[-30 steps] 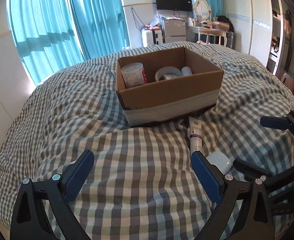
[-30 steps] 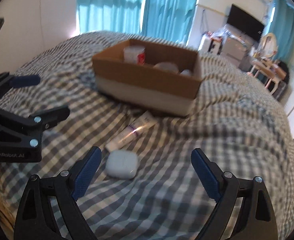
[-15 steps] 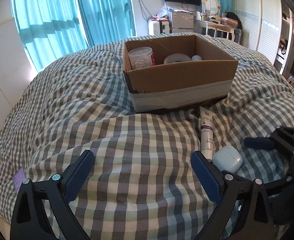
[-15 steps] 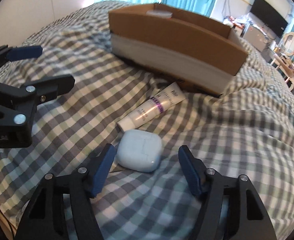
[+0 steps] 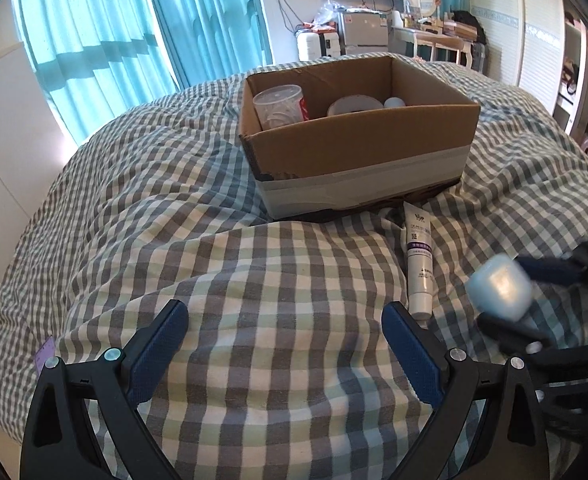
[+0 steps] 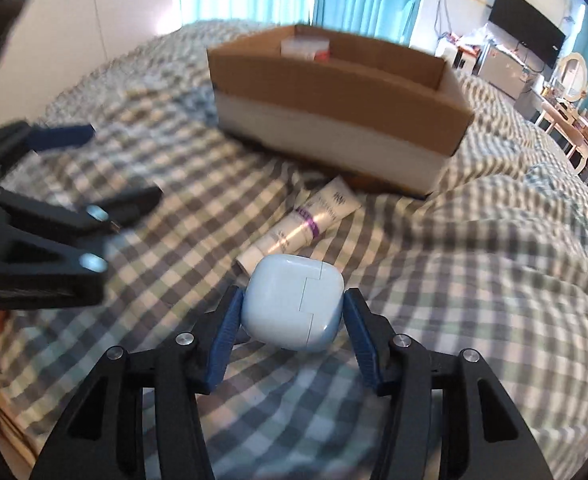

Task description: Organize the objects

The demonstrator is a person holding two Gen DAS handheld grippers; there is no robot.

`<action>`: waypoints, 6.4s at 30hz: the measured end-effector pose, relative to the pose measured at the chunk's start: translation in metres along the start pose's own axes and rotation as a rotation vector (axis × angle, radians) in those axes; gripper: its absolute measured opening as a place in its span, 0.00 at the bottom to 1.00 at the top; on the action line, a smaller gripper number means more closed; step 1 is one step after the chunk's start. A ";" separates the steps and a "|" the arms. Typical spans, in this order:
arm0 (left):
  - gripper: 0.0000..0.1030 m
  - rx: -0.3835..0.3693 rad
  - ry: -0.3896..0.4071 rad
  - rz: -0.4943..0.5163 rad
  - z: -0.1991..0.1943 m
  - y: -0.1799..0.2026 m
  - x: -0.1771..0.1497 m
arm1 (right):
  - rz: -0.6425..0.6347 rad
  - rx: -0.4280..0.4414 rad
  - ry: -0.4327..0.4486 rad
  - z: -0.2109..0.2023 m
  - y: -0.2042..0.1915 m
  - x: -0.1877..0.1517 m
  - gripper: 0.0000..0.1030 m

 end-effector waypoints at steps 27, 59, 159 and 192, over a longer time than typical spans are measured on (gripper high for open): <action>0.66 -0.144 -0.073 0.080 0.049 0.088 0.043 | 0.194 -0.198 0.093 -0.036 0.101 0.015 0.50; 0.23 -0.230 -0.073 0.050 0.033 0.084 0.036 | 0.222 -0.196 0.056 -0.027 0.095 0.007 0.50; 0.88 -0.098 0.390 -0.072 -0.062 -0.035 0.203 | 0.187 -0.271 0.390 -0.106 0.110 0.189 0.85; 1.00 0.013 0.521 -0.168 -0.117 -0.032 0.112 | 0.312 -0.284 0.602 -0.159 0.074 0.098 0.97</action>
Point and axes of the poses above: each gripper's, at about its wrist camera, not at the fingertips, and z roughly the way its jaws point, y to its right, x to its top, the point moved 2 cm from there along z, roughly the way its jaws point, and after that the axes turned 1 degree about -y, right-handed, at the moved point
